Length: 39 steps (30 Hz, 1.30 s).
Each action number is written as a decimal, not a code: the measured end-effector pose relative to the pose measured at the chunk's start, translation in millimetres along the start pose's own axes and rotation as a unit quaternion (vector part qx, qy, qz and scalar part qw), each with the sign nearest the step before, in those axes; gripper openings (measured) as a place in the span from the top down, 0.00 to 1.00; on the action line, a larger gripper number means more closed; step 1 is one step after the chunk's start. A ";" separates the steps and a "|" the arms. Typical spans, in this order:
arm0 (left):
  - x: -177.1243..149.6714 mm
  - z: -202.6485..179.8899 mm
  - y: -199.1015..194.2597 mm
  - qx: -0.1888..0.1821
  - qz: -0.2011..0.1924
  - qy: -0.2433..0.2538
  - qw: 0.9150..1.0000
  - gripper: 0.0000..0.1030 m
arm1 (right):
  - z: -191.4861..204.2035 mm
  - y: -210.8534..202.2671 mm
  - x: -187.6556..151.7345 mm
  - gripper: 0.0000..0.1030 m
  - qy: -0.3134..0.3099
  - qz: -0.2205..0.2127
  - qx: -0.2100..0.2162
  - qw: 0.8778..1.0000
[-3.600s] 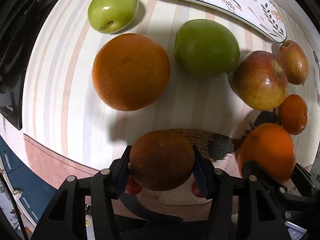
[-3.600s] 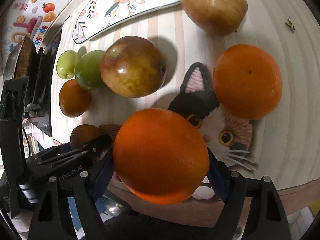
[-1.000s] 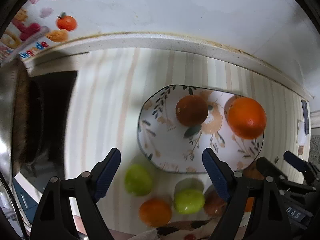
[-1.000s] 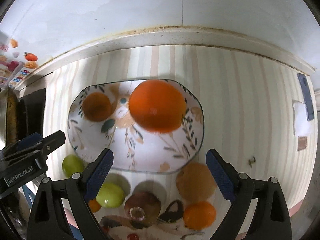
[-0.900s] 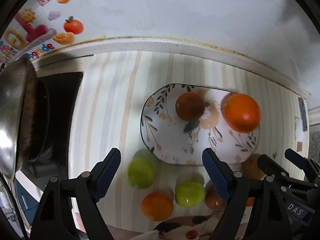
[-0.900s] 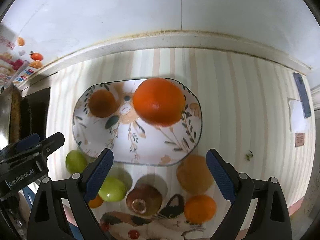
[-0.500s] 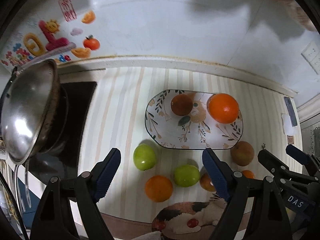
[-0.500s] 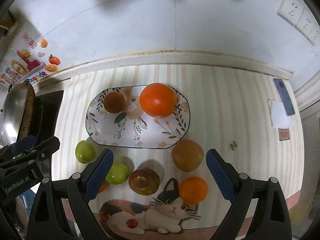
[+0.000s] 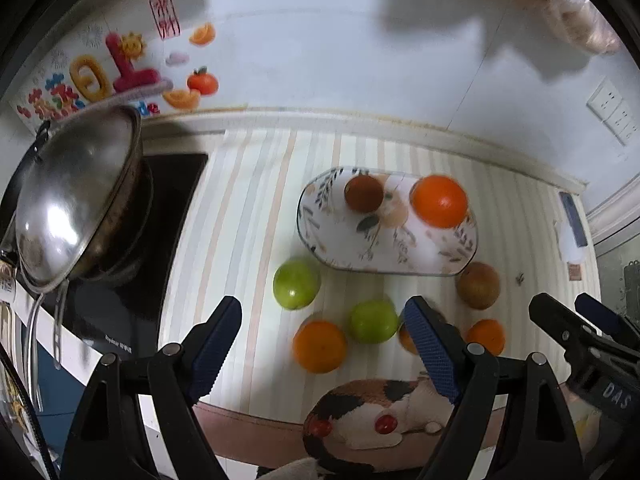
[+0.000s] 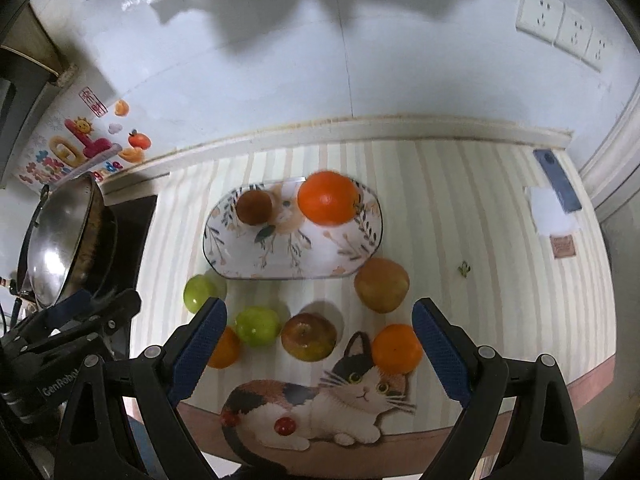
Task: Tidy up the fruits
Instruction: 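Grasp a tangerine with left tool while right tool grasps an orange on the mat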
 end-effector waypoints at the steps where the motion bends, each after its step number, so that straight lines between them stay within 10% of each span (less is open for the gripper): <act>1: -2.9 0.7 7.8 0.001 0.009 0.001 1.000 0.19 | -4.2 8.8 -1.7 0.07 0.009 0.010 0.007 1.000; 15: -50.7 15.9 158.8 -0.014 0.190 -0.030 0.981 0.19 | -100.6 143.0 -43.9 0.13 0.135 0.150 -0.016 0.979; 25: -57.0 8.3 166.5 -0.031 0.182 -0.016 0.983 0.38 | -114.0 181.1 -60.1 0.36 0.137 0.162 -0.022 0.977; 39: -117.4 5.8 145.7 -0.048 0.209 -0.015 0.977 0.37 | -97.6 165.6 -105.2 0.36 0.094 0.198 -0.003 0.976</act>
Point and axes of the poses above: each gripper's, at about its wrist camera, not at the fingertips, and y roughly the way its jaws point, z to its left, x to its top, the point moved 2 cm from there along y, roughly the way its jaws point, and after that the axes turned 3 degrees about y, right-handed, at the moved point
